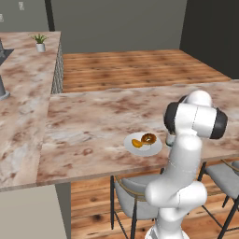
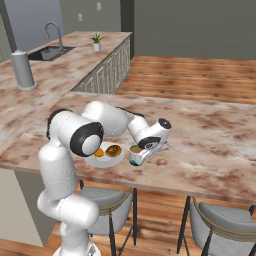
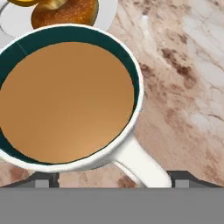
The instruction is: Pick up the brewed coffee from the coffee machine and place it next to the breakfast plate on the dining counter.
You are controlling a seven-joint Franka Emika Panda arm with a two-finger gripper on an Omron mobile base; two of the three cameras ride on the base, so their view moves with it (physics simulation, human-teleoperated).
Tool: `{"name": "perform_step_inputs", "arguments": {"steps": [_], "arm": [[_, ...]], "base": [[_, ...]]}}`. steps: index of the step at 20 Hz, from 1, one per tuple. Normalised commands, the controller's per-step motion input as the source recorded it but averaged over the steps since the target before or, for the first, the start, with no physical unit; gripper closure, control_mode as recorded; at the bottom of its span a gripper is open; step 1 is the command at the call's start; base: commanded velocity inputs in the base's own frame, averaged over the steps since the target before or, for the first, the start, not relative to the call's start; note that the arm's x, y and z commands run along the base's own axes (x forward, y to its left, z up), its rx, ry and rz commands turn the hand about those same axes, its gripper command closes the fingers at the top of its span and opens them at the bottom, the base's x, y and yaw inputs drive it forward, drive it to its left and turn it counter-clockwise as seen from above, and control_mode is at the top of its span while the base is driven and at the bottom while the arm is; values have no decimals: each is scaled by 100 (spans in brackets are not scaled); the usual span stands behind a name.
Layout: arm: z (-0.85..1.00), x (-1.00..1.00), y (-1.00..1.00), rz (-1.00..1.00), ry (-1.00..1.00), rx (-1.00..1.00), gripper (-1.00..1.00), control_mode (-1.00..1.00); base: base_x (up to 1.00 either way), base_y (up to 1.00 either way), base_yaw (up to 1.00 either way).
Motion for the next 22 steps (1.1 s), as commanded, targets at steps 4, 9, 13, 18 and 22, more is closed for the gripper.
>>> {"name": "perform_step_inputs", "arguments": {"steps": [4, 9, 13, 18, 22], "arm": [[9, -28, 2, 0, -6, -2, -100, -100], [47, -17, -2, 0, -7, 0, -100, -100], [60, -31, 0, 0, -10, 0, -100, -100], [47, -41, 0, 0, -14, 0, -100, -100], [58, -56, 0, 0, -18, 0, -100, -100]], "base": [[0, 0, 0], [0, 0, 0], [0, 0, 0], [0, 0, 0], [0, 0, 0]]}}
